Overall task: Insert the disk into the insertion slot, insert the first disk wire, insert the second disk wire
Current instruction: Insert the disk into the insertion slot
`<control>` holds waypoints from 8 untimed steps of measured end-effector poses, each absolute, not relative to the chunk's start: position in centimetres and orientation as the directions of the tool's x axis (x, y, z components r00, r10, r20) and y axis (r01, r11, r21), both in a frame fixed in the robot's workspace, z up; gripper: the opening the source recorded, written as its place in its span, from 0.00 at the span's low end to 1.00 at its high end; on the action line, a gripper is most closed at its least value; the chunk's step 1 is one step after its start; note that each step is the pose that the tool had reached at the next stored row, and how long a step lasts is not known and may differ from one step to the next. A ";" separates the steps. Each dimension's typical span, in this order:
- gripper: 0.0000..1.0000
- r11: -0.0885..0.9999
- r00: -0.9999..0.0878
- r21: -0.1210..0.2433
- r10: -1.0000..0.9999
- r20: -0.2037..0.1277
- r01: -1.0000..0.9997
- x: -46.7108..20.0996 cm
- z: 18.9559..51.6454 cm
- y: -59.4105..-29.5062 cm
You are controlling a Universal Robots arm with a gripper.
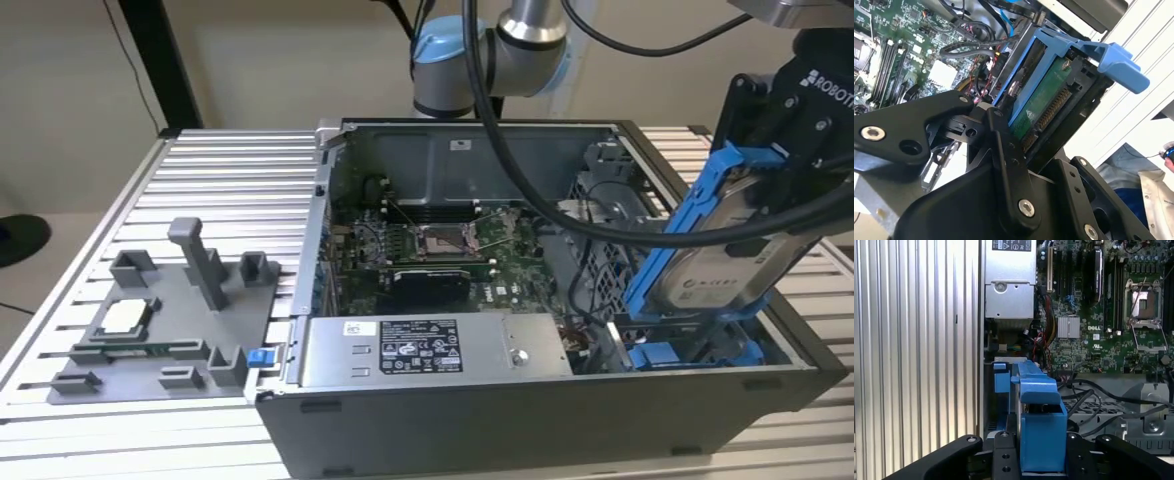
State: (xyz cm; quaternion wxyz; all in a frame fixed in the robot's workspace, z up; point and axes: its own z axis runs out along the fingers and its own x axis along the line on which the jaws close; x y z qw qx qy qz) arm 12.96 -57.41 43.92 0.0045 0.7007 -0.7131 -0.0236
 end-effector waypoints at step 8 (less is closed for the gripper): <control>0.00 0.017 -0.018 0.039 -0.999 -0.027 -0.999 13.0 43.5 -57.6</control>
